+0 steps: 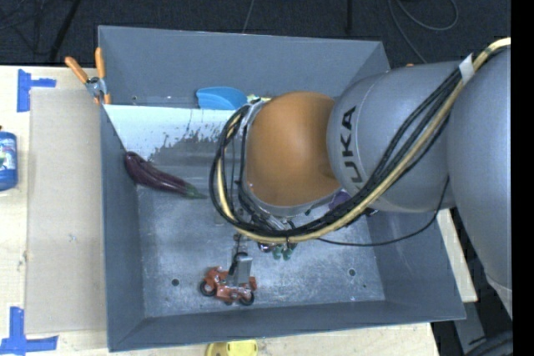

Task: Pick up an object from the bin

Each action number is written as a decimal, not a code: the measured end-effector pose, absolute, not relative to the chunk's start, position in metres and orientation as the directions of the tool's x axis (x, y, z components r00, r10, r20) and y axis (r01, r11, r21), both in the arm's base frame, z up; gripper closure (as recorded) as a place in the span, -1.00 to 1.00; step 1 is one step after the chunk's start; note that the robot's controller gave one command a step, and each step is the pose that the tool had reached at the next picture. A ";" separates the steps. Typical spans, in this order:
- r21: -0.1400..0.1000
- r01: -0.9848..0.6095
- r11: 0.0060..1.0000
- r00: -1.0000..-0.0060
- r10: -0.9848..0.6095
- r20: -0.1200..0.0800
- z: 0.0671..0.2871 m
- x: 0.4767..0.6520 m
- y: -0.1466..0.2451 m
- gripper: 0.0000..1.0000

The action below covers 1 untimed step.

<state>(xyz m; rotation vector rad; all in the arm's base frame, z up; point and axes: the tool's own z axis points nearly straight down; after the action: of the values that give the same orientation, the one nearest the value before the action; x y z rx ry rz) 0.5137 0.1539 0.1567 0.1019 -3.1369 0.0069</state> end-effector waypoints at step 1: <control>0.001 -0.168 0.986 -0.986 -0.168 -0.002 0.106 0.521 0.132 -1.00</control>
Offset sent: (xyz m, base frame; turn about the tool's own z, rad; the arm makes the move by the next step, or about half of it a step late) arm -0.0336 -0.0572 -0.0750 0.0070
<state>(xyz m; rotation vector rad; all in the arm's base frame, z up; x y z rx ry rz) 0.5211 0.1319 0.1063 0.2649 -3.1322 -0.0012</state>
